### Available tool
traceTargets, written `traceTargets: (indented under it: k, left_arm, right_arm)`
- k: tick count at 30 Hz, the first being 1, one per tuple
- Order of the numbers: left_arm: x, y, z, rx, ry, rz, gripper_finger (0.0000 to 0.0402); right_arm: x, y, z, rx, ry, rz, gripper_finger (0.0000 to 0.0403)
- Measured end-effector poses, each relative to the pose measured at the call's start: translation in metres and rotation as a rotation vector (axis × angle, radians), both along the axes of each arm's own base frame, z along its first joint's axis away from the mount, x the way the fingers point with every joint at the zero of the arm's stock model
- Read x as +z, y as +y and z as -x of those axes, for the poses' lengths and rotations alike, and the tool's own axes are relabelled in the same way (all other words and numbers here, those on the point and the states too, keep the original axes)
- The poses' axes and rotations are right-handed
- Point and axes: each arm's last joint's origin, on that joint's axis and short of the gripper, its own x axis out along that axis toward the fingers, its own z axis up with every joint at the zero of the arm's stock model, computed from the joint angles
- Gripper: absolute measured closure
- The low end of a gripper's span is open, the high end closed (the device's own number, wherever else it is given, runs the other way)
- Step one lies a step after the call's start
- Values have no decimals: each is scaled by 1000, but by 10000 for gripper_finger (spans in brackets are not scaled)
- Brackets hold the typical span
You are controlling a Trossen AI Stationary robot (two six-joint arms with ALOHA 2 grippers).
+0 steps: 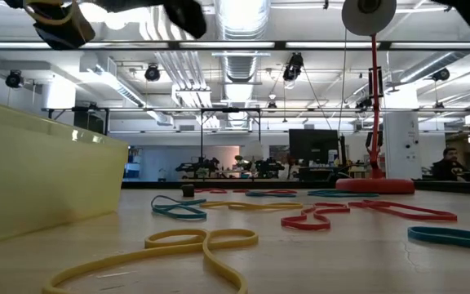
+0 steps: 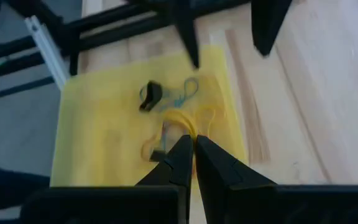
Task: Pick and place rubber bands into bin
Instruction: Put the yellow rubber band into the bin
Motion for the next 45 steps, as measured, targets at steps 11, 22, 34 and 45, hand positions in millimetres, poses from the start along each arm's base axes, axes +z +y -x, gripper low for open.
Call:
traceTargets:
  k: [11,22,34,45]
  left_arm:
    - [0,-9,2,-86,-22,89,165]
    - [-28,-22,-23,-131,-43,108,164]
    - [-31,-21,-27,-116,-57,27,308]
    - [-37,-18,-23,-97,2,-53,400]
  right_arm:
    - [-16,-3,-15,-51,-40,-64,394]
    - [-16,-8,-17,-74,-58,-54,394]
    - [-17,-6,-17,-54,-52,-81,394]
    - [-16,-4,-16,-69,-35,-168,394]
